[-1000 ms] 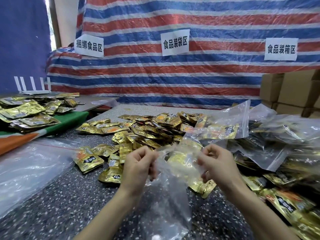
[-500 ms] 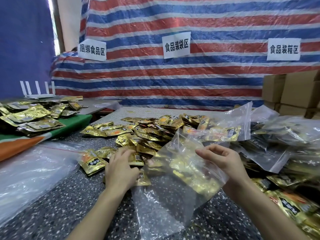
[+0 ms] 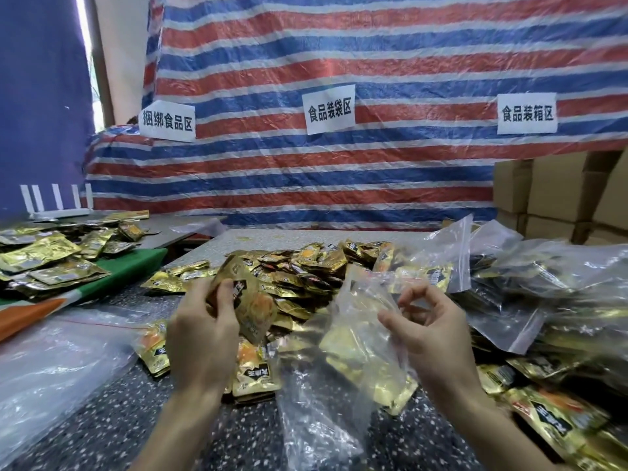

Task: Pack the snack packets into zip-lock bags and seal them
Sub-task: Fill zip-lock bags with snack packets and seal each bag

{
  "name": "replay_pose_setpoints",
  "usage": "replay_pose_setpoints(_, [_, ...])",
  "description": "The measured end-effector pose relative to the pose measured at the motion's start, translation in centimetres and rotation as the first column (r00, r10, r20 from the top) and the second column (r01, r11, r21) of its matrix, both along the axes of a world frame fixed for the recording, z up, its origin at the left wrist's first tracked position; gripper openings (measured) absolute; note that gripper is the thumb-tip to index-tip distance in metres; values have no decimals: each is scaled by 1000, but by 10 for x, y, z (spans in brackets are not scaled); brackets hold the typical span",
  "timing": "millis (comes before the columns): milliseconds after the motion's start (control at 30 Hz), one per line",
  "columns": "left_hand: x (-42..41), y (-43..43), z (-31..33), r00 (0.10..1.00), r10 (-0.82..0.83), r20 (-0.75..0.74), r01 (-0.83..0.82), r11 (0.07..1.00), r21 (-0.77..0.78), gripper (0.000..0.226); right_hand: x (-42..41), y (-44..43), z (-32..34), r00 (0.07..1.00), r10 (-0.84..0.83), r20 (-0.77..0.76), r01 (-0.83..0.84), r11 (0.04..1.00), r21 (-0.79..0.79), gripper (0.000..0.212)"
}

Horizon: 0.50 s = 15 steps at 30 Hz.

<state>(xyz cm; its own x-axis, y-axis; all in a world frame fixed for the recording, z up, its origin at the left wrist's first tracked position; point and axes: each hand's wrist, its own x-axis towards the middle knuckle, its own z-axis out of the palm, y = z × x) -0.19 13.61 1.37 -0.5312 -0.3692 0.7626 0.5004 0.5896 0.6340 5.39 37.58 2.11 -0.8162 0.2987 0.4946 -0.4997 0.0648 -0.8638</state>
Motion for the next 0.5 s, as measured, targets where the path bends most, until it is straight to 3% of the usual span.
replay_pose_setpoints(200, [56,28,54,944,-252,-215,299,927,228,17,7,-17,-1,971,-186,-153,211,964,164,29])
replay_pose_setpoints(367, [80,61,64,884,-382,-269,423,899,113,18,11,-26,-2,968,-202,-146,222,965,138,27])
replay_pose_setpoints(500, [71,70,59,913,-300,-276,306,952,-23,21,11,-26,-3,993,-111,-48,110,993,-34,23])
